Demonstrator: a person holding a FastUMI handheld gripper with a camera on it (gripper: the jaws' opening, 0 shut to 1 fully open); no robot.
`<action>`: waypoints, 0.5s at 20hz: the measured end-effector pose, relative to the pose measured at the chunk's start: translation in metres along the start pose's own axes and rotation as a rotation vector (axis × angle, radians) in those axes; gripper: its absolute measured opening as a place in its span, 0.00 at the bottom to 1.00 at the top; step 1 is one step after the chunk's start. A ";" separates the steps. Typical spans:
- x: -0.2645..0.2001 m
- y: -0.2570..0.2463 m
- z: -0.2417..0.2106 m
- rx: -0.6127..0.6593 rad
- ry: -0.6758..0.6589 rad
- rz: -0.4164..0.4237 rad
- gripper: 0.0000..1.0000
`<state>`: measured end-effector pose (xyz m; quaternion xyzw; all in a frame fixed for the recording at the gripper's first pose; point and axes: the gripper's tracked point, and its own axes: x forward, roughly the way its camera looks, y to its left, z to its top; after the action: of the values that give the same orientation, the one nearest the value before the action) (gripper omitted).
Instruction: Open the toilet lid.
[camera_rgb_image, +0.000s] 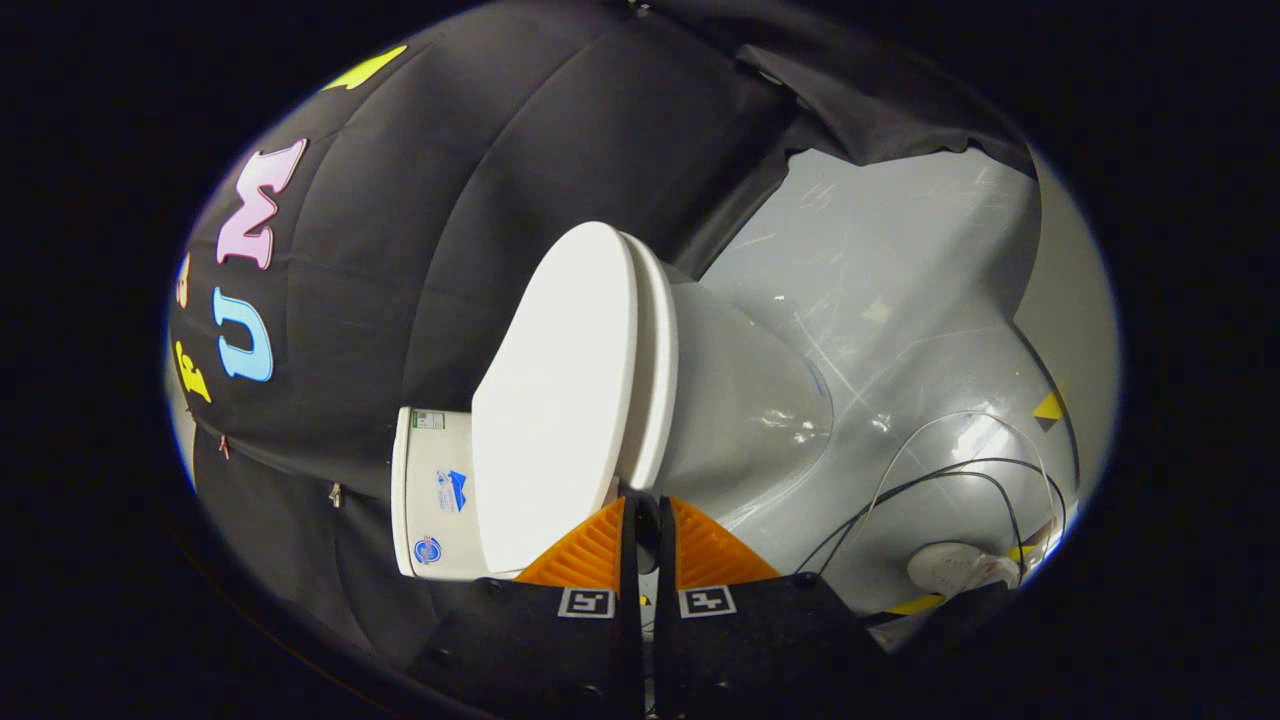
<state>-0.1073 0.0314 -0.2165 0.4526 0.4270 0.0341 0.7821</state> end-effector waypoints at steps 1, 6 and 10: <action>-0.001 0.001 0.000 0.006 0.000 0.005 0.09; -0.009 0.014 0.005 -0.004 -0.018 0.019 0.08; -0.020 0.032 0.012 -0.030 -0.045 0.044 0.06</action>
<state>-0.1007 0.0333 -0.1769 0.4507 0.3988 0.0475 0.7972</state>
